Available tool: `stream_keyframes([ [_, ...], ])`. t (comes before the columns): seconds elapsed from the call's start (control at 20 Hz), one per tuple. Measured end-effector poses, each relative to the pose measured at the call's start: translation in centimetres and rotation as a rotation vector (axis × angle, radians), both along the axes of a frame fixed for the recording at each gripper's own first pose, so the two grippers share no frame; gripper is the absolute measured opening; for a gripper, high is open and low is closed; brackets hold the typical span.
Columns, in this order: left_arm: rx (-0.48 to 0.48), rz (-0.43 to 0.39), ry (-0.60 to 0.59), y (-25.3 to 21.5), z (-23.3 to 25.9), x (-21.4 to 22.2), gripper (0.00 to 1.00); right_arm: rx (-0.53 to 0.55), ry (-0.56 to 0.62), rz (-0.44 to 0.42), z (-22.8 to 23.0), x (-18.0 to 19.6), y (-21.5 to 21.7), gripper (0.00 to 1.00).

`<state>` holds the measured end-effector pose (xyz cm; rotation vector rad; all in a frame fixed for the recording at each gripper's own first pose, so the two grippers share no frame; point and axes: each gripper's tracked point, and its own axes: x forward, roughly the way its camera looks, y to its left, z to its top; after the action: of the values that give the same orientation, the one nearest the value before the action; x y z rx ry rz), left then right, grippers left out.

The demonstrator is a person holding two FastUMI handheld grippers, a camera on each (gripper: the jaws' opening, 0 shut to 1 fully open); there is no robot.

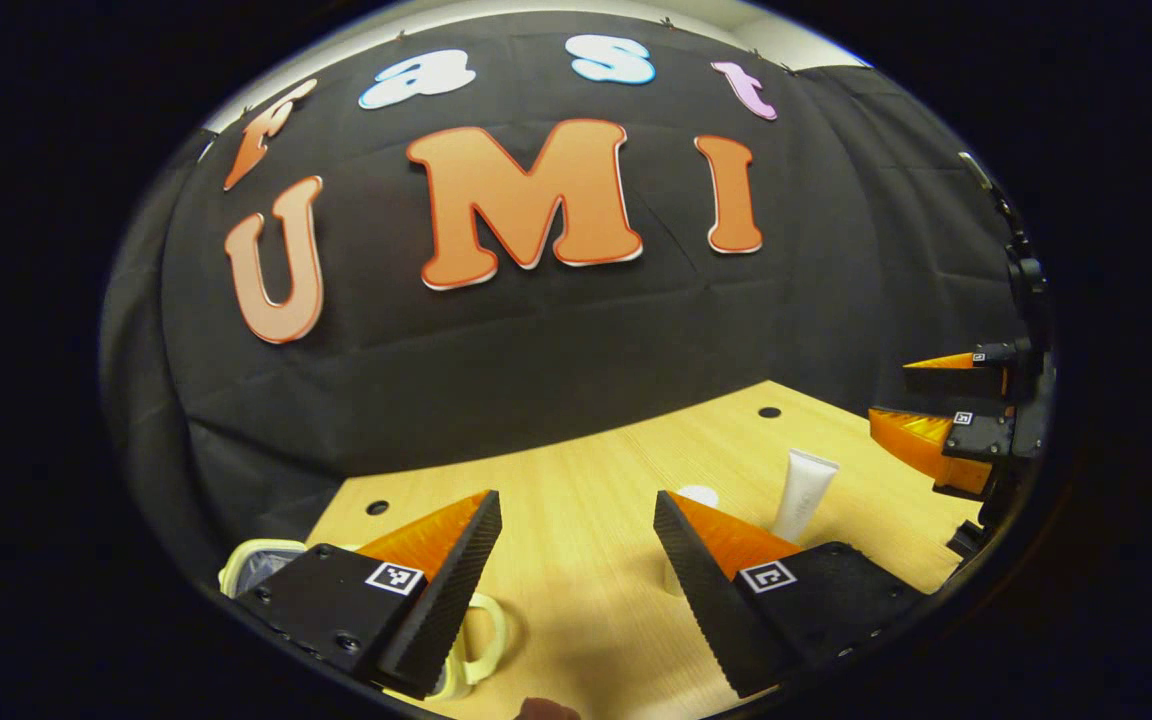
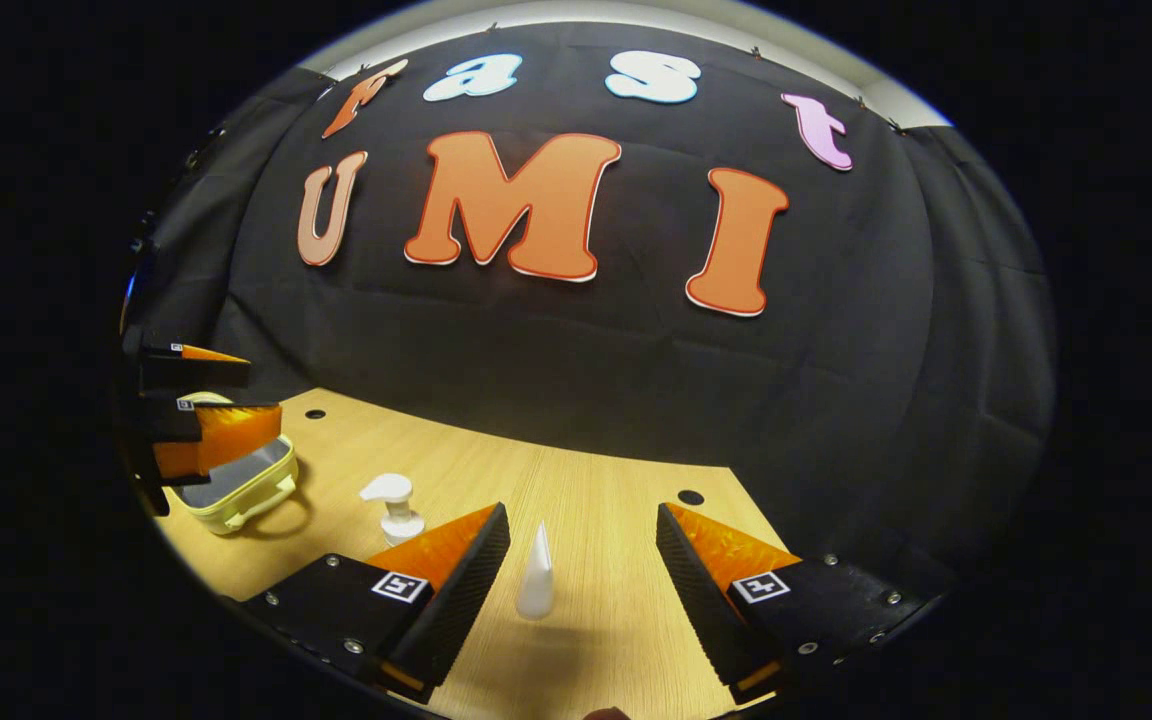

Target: First open the suitcase, pack the skin care products into it, and then close the suitcase.

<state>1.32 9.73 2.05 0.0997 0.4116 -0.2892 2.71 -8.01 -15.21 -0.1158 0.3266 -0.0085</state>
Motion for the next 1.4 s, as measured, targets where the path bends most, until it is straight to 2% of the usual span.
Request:
stream_keyframes([
  [0.3,-0.033,-0.086,0.19,-4.2,-7.4,-0.3,0.99,0.014,0.09,0.025,-3.2,-0.4,0.0,0.95],
  [0.65,-0.04,-0.134,0.304,-7.0,-13.3,0.0,1.0,0.017,0.178,0.046,-6.4,-0.1,-0.5,0.95],
  [1.25,-0.015,-0.122,0.408,-10.3,-20.7,3.2,1.0,0.054,0.309,0.055,-10.7,1.7,-1.1,0.95],
  [1.3,-0.018,-0.118,0.411,-10.4,-20.9,3.4,0.99,0.057,0.32,0.056,-11.0,1.8,-1.0,0.95],
  [1.35,-0.043,-0.127,0.423,-11.1,-21.2,3.2,0.88,0.06,0.33,0.063,-11.4,1.4,-1.1,0.95],
  [1.4,-0.03,-0.116,0.421,-11.3,-21.4,3.5,0.76,0.059,0.342,0.066,-11.9,1.3,-1.1,0.95],
])
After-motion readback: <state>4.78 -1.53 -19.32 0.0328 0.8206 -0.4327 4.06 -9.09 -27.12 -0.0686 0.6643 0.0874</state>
